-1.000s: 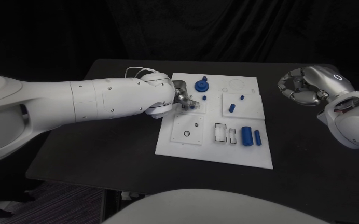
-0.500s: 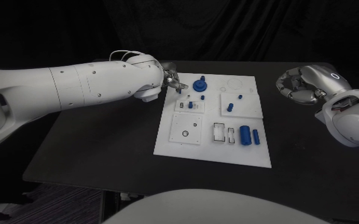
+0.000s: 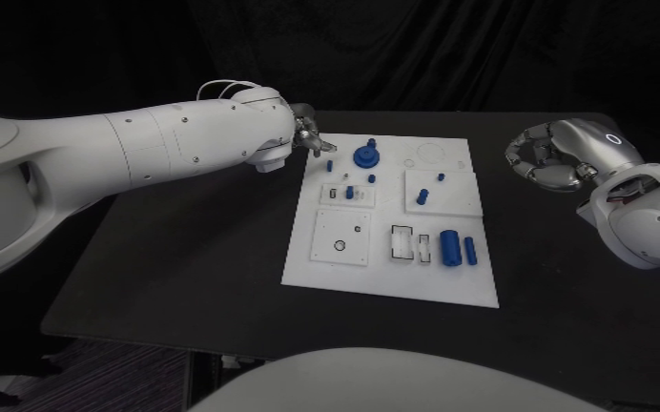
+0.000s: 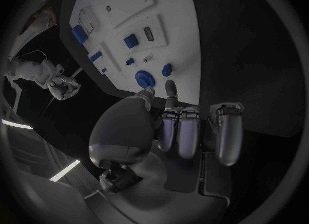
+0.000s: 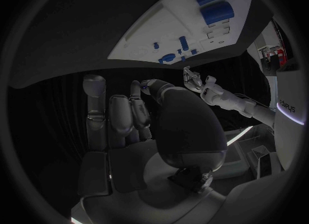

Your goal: Assemble the parts on the task board

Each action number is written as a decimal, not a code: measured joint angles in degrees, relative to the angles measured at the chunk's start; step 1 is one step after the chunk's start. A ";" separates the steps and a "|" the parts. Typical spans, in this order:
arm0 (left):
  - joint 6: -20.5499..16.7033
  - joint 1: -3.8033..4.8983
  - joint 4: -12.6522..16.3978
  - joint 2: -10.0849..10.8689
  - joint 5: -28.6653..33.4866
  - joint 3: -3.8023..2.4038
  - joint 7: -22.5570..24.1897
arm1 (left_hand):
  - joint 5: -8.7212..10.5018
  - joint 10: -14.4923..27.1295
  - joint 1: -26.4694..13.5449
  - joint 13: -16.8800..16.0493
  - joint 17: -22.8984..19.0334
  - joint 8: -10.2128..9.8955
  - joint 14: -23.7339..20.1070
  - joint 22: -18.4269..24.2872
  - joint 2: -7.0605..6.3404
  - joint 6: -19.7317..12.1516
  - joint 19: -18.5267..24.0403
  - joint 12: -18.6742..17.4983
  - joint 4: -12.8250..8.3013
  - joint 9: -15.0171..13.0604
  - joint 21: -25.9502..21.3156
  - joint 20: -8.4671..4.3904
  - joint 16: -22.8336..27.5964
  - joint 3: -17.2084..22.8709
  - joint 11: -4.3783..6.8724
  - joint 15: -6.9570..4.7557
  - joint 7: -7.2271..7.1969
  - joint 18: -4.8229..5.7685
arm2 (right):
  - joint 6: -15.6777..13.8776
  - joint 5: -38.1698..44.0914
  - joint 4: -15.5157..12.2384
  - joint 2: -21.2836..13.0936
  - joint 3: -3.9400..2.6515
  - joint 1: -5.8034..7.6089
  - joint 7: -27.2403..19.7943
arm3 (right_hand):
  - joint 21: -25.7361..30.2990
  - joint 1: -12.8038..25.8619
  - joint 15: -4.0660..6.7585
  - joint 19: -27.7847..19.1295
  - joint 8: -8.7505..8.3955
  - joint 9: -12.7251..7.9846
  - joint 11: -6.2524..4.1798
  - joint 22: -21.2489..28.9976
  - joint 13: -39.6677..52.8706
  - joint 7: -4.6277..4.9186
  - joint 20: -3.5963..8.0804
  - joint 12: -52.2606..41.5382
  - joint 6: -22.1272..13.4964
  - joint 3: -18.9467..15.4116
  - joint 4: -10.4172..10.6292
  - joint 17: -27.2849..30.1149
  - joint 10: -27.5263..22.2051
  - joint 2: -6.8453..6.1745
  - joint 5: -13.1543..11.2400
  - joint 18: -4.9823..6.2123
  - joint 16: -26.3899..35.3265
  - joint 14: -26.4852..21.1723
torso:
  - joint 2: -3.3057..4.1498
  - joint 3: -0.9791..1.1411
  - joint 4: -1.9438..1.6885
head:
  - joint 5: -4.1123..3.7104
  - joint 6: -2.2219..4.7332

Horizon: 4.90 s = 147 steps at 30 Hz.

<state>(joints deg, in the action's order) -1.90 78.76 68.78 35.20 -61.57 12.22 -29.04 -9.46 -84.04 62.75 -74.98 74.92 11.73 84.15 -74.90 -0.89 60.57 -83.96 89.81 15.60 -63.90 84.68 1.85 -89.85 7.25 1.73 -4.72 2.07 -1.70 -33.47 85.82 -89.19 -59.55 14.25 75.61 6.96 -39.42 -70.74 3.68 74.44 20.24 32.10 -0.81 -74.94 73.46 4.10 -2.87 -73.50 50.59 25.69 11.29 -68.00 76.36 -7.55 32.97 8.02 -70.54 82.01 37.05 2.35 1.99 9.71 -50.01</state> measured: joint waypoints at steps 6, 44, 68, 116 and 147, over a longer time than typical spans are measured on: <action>1.03 0.00 -2.13 -1.60 0.00 0.00 0.70 | 0.72 0.00 -0.14 0.00 0.00 0.33 0.00 0.00 0.03 -0.49 0.00 0.00 0.60 -1.29 0.00 0.00 0.00 -0.60 0.00 0.00 -0.13 0.00 | 0.00 0.00 0.00 0.10 0.00 0.00 -0.03 | 0.00 0.00 0.00 0.00 0.00 0.05 0.00 0.01 0.00 0.00 0.00 0.00 0.00 0.00 0.00 -0.06 0.00 0.00 0.00 0.00 0.00 0.00 | 0.11 -0.14 0.04 | 0.10 0.00; 5.72 -0.34 -7.47 -4.99 0.00 0.00 1.78 | -4.94 0.21 1.95 0.00 -0.01 0.08 -0.21 0.00 0.66 -4.07 0.00 0.00 0.21 -3.62 -2.03 0.01 0.00 -1.62 -0.21 0.22 0.80 0.00 | 0.10 0.00 -0.02 0.20 -0.01 0.00 -0.09 | 0.00 0.00 0.00 0.00 0.00 0.12 0.00 0.03 0.06 0.00 0.00 0.00 0.00 0.00 0.00 -0.09 0.00 0.00 0.00 0.00 0.00 0.00 | 0.08 -0.21 -0.07 | 0.09 0.00; 6.92 -1.19 -8.92 -5.90 0.00 0.00 1.62 | -4.22 0.02 1.95 0.00 -0.01 -0.15 0.00 0.00 0.66 -4.71 -0.21 0.00 0.60 -3.85 -2.84 0.22 0.00 -2.01 -0.40 0.43 1.02 0.00 | 0.09 0.00 0.25 0.41 -0.01 0.00 -0.11 | 0.00 0.94 0.00 0.00 0.00 0.14 0.00 0.04 -0.01 0.00 0.00 0.00 0.00 -0.23 0.72 -0.05 0.00 0.31 0.00 0.00 0.00 0.00 | 0.04 -0.23 0.00 | 0.38 0.00; 9.45 -2.14 -11.04 -7.68 0.00 0.00 1.98 | -16.90 0.03 4.98 0.00 -0.02 -2.67 -0.21 0.00 1.57 -5.40 -0.21 -0.01 -1.40 -1.71 -4.39 0.63 0.00 0.49 -0.80 0.62 1.30 0.00 | 0.22 0.00 0.19 0.51 -0.01 -0.01 -0.12 | 0.25 0.93 0.00 0.00 0.00 0.24 0.00 0.02 -0.07 0.00 0.00 0.22 0.00 -0.06 0.55 0.00 0.00 0.31 0.00 0.00 0.23 0.00 | 0.10 -0.21 0.01 | 0.46 0.01; 9.70 -2.30 -9.42 -6.89 0.00 -0.01 2.68 | -19.73 0.14 5.48 0.00 -0.02 -2.20 0.00 -0.03 -1.54 -2.07 0.01 -0.01 -5.43 -2.20 -4.54 0.40 0.00 12.10 -0.26 0.41 -0.08 0.00 | 0.38 0.00 0.08 0.49 -0.01 -0.01 -0.05 | 0.25 0.63 0.00 0.00 0.00 0.39 0.00 0.03 -0.06 0.00 0.00 0.22 0.00 0.24 0.24 0.04 0.00 0.01 0.00 0.00 0.23 0.00 | 0.03 -0.15 -0.03 | 0.55 0.02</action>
<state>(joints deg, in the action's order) 7.80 76.47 59.35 28.31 -61.57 12.22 -26.36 -29.19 -83.90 68.23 -74.98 74.90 9.53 84.16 -74.94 -2.43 58.51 -83.95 89.80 10.16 -66.11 80.14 2.25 -89.85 19.35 1.47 -4.30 1.99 -1.70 -33.09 85.82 -89.11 -59.05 14.24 75.60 6.91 -39.17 -70.11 3.68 74.44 20.24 32.49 -0.81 -74.91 73.40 4.10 -2.87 -73.28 50.59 25.93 11.54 -67.95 76.36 -7.55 32.97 8.02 -70.31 82.01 37.08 2.19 1.96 10.26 -49.99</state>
